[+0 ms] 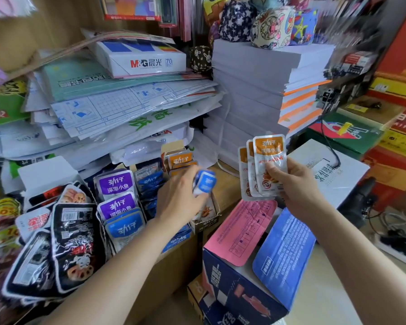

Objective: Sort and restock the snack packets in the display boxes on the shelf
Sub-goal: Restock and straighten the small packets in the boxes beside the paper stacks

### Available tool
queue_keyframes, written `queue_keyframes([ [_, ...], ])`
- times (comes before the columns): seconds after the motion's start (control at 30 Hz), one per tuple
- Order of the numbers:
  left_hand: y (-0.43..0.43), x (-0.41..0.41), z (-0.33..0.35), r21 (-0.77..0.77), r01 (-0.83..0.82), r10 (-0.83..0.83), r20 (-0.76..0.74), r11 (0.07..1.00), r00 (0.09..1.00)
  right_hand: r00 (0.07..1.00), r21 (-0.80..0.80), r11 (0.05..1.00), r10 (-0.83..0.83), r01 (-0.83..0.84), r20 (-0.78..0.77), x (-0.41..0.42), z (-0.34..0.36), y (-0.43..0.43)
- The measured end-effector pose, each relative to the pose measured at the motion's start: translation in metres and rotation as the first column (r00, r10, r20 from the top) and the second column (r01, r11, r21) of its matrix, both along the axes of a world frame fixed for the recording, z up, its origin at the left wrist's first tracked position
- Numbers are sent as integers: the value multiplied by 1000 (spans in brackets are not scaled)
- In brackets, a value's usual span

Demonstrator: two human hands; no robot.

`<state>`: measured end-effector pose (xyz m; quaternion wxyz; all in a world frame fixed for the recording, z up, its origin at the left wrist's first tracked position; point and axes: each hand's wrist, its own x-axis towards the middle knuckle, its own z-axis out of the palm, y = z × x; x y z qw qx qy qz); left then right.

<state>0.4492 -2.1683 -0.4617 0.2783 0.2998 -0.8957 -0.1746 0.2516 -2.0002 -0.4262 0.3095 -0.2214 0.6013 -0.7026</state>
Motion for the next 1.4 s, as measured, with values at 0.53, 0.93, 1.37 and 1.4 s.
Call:
queue_keyframes([
  [0.53, -24, 66, 58, 519, 186, 102, -476, 834, 874, 995, 26, 995, 92, -92, -35, 24, -3, -24],
  [0.93, -22, 148, 64, 408, -37, 317, -645, 912, 696, 994, 9, 997, 76, -75, -76, 73, 6, -47],
  [1.37, -39, 123, 51, 245, -109, 212, -450, 963, 867, 996, 9, 1000, 6, -5, -86, 79, 11, -49],
  [1.4, -38, 120, 51, 208, -105, 187, -426, 972, 885, 997, 6, 1000, 6, -6, -81, 79, 11, -48],
])
